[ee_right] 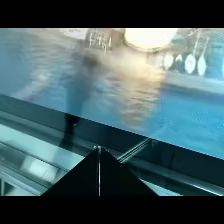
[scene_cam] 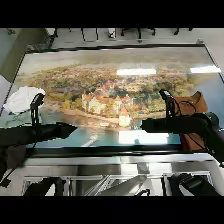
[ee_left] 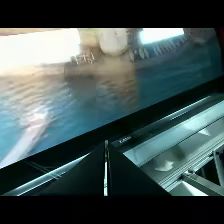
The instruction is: Fold the shirts.
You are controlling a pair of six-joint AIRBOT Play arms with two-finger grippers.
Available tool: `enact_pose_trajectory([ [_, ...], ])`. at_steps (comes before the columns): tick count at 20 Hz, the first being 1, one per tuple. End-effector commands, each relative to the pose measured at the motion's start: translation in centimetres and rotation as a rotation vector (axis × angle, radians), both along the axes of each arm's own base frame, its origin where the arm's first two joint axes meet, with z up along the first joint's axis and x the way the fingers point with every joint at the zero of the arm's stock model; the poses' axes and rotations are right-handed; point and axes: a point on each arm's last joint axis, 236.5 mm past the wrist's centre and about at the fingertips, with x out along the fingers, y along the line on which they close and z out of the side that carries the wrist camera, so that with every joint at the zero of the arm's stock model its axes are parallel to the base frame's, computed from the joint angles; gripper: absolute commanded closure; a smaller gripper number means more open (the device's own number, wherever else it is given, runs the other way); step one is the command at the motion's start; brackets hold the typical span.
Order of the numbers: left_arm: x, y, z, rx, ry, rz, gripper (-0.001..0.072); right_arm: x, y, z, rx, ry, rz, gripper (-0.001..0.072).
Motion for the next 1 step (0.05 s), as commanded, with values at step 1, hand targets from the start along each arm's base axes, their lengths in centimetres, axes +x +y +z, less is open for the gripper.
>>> enact_pose_trajectory([
  [1, -0.04, -0.04, 0.03, -0.001, -0.002, -0.002, 0.0696, -0.04, 0.04, 0.00, 0.001, 0.000, 0.000, 0.0691],
])
